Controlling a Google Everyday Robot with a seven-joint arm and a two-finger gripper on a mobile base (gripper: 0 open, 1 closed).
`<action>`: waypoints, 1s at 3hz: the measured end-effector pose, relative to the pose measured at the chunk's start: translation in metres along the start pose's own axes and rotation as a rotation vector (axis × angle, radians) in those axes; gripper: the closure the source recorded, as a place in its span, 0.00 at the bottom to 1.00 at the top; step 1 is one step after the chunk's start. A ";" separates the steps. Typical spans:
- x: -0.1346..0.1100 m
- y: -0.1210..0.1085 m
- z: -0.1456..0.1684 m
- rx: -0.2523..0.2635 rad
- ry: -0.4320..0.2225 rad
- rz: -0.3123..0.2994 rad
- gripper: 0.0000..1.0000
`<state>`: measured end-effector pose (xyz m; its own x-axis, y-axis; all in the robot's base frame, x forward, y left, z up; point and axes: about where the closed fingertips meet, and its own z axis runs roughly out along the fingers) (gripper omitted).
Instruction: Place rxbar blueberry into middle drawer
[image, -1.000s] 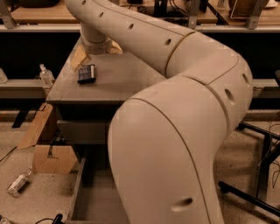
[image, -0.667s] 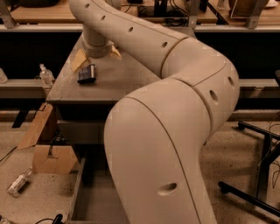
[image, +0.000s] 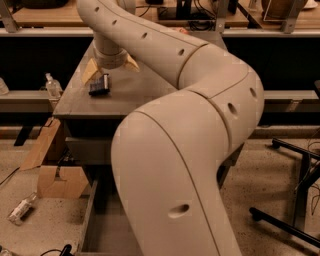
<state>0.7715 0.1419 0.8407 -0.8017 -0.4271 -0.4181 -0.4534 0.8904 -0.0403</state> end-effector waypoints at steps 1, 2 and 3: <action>0.003 0.005 0.016 0.050 0.085 0.071 0.00; 0.009 0.003 0.023 0.076 0.147 0.143 0.00; 0.017 0.004 0.033 0.097 0.203 0.183 0.18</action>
Offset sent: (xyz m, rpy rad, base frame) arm 0.0032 0.0016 -0.0255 -0.0936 0.1888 -0.2734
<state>0.7694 0.1435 0.8034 -0.9328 -0.2719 -0.2364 -0.2624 0.9623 -0.0714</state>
